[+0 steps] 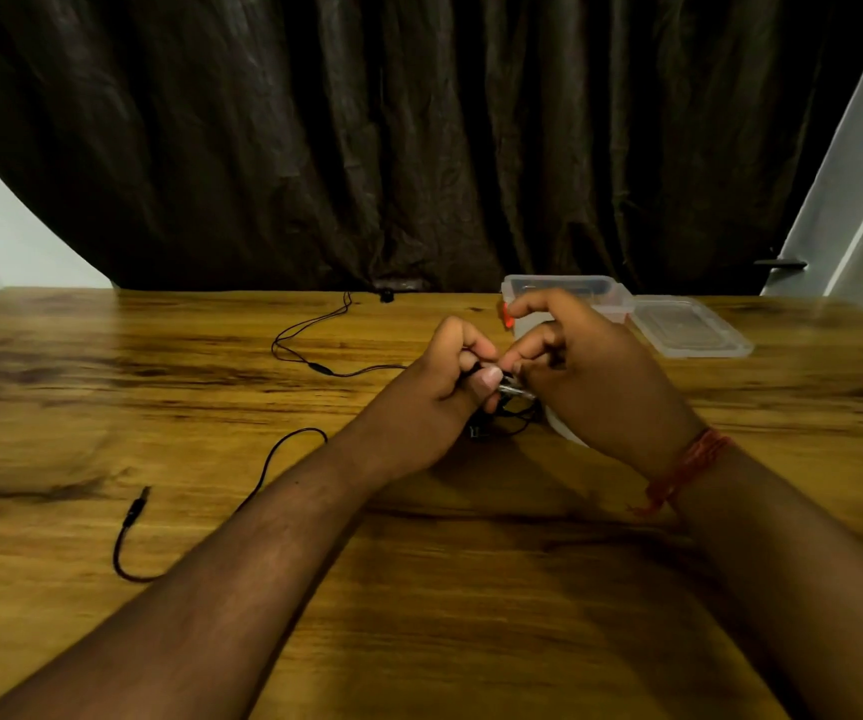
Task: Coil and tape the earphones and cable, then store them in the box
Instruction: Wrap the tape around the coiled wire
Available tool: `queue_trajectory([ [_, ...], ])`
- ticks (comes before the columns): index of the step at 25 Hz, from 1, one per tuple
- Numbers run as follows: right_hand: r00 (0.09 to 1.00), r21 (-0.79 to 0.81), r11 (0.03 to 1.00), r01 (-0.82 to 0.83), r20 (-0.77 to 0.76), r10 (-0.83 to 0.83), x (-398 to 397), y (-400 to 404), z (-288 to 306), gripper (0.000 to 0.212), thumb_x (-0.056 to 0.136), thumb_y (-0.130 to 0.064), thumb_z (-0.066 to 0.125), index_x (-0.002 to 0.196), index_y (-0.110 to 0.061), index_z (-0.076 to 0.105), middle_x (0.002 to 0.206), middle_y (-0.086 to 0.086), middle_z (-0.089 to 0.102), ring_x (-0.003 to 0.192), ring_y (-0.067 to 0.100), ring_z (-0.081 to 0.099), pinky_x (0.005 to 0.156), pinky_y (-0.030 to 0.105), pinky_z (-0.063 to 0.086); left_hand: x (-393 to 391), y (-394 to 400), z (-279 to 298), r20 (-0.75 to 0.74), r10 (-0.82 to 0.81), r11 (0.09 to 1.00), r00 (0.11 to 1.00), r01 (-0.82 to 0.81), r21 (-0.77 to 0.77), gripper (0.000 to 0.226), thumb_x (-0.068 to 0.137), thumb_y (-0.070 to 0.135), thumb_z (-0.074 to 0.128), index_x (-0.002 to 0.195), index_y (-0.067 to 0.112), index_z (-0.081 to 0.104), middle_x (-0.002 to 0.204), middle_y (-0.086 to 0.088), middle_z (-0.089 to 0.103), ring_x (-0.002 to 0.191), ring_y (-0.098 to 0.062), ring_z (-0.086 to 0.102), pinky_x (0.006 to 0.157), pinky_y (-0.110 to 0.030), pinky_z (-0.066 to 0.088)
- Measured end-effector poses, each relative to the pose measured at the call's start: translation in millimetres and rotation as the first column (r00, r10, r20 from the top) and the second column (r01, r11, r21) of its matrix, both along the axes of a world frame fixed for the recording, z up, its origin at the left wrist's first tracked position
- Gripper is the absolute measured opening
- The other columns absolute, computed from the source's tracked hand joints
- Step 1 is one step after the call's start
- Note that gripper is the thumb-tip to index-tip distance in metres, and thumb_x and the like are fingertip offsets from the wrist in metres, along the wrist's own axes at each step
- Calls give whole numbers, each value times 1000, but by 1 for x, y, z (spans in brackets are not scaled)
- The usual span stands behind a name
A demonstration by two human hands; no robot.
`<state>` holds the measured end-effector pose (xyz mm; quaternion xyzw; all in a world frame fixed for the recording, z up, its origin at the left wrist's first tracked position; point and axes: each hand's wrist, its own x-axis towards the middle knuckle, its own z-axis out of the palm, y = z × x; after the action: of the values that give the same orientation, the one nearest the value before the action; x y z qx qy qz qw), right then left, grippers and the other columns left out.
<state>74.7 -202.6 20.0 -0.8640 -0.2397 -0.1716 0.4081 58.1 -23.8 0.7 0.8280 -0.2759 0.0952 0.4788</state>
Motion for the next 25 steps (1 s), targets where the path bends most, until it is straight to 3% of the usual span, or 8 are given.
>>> queue_trajectory([
  [3, 999, -4, 999, -34, -18, 34, -1, 0, 1, 43, 85, 2, 64, 121, -20, 54, 79, -12, 72, 72, -4, 65, 64, 6, 45, 2, 0, 0, -41, -7, 1000, 999, 6, -22, 8, 102, 19, 45, 97, 25, 47, 74, 14, 60, 73, -26, 50, 71, -46, 44],
  [5, 1000, -6, 1000, -21, 3, 21, 0, 0, 2, 44, 84, 3, 63, 120, -21, 54, 79, -12, 71, 72, -3, 65, 65, 6, 45, 3, 0, -1, -75, -31, 998, 997, 26, -61, 13, 100, 25, 45, 89, 31, 49, 74, 14, 60, 73, -29, 49, 72, -52, 44],
  [9, 987, -91, 994, 67, 151, -53, -3, 1, 3, 43, 87, -2, 62, 122, -24, 52, 84, -12, 68, 79, 1, 63, 69, 15, 51, 5, 0, -2, -145, -20, 997, 989, 8, -81, 14, 103, 27, 42, 92, 23, 50, 79, 15, 60, 80, -16, 49, 77, -42, 41],
  [12, 960, -153, 983, 105, 274, -60, -9, 4, 8, 43, 89, -4, 60, 126, -21, 50, 92, -10, 67, 84, 4, 63, 74, 23, 51, 5, -2, -2, -245, -24, 990, 969, -11, -141, 11, 104, 22, 42, 97, 18, 51, 86, 10, 61, 86, -19, 48, 81, -37, 39],
  [15, 951, -202, 973, 114, 305, -48, -14, 6, 10, 44, 90, -5, 58, 129, -21, 48, 95, -8, 67, 85, 6, 62, 73, 27, 52, 4, -3, 0, -309, -11, 982, 951, -48, -184, 8, 103, 15, 44, 100, 16, 51, 87, 8, 63, 88, -19, 48, 82, -36, 39],
  [18, 951, -252, 960, 126, 305, -45, -15, 8, 10, 43, 91, -8, 57, 130, -23, 47, 97, -7, 67, 85, 10, 62, 72, 32, 53, 3, -4, 1, -282, 34, 988, 959, -74, -133, 8, 103, 17, 46, 102, 15, 53, 88, 9, 64, 88, -13, 55, 83, -36, 43],
  [22, 961, -272, 956, 113, 275, -35, -12, 7, 7, 44, 90, -7, 56, 130, -23, 44, 94, -6, 68, 84, 13, 64, 72, 37, 55, -2, -5, 2, -156, 96, 995, 983, -93, 27, 6, 103, 22, 45, 101, 23, 51, 90, 11, 66, 95, -25, 61, 83, -45, 48],
  [25, 980, -249, 965, 84, 194, -35, -8, 4, 4, 48, 90, -6, 55, 131, -26, 43, 95, -8, 68, 82, 5, 62, 67, 20, 51, -3, -4, 2, -59, 89, 990, 994, -81, 115, 5, 103, 21, 44, 102, 21, 49, 93, 8, 65, 87, -14, 60, 70, -32, 47],
])
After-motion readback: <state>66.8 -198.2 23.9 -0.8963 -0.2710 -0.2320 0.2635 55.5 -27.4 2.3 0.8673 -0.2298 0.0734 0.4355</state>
